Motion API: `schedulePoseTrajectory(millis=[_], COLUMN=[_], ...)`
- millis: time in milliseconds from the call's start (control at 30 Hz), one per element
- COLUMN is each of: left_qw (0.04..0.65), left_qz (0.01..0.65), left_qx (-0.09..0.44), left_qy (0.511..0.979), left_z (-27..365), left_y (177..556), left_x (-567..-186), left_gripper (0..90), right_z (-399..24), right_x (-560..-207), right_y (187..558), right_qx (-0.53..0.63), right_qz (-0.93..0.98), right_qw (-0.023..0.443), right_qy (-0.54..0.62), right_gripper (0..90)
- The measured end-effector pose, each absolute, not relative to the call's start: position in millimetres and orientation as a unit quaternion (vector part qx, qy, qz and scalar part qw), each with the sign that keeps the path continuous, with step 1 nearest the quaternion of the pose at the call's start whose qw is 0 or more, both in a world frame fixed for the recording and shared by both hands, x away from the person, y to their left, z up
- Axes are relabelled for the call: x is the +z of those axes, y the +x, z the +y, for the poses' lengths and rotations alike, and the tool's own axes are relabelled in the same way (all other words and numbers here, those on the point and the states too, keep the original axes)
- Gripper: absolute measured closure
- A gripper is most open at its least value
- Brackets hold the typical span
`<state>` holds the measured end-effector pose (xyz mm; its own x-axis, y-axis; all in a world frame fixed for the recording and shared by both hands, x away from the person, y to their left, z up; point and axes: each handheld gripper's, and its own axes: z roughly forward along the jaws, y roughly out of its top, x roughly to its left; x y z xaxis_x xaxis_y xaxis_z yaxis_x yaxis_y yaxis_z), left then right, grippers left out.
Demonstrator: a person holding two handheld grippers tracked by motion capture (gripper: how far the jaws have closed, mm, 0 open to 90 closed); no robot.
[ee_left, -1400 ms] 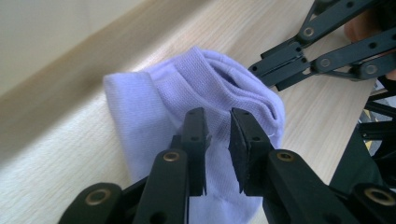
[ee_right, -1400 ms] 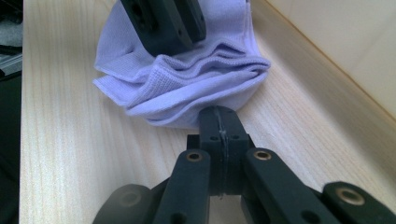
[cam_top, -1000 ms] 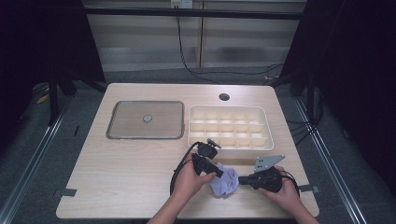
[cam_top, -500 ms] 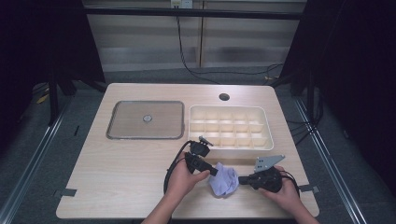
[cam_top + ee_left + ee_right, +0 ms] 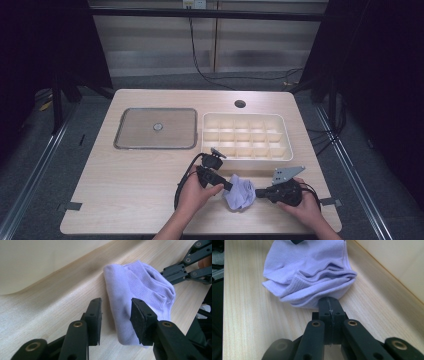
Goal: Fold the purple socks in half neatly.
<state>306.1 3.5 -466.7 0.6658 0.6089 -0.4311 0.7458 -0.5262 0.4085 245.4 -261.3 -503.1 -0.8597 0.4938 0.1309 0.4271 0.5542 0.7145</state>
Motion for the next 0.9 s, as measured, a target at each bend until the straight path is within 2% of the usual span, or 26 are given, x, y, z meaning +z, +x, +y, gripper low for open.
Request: schedulePoseTrajectory(millis=[900], left_qw=[0.285], left_qz=[0.402], left_qx=[-0.134], left_qy=[0.86], left_z=[2.7], left_y=[305.3], left_x=[-475.9], left_gripper=[60.4], right_z=[-261.1], right_x=[-503.1], right_y=[245.2], right_qx=[0.393], right_qz=[0.881], right_qw=[0.043], right_qy=[0.26], right_gripper=[90.0])
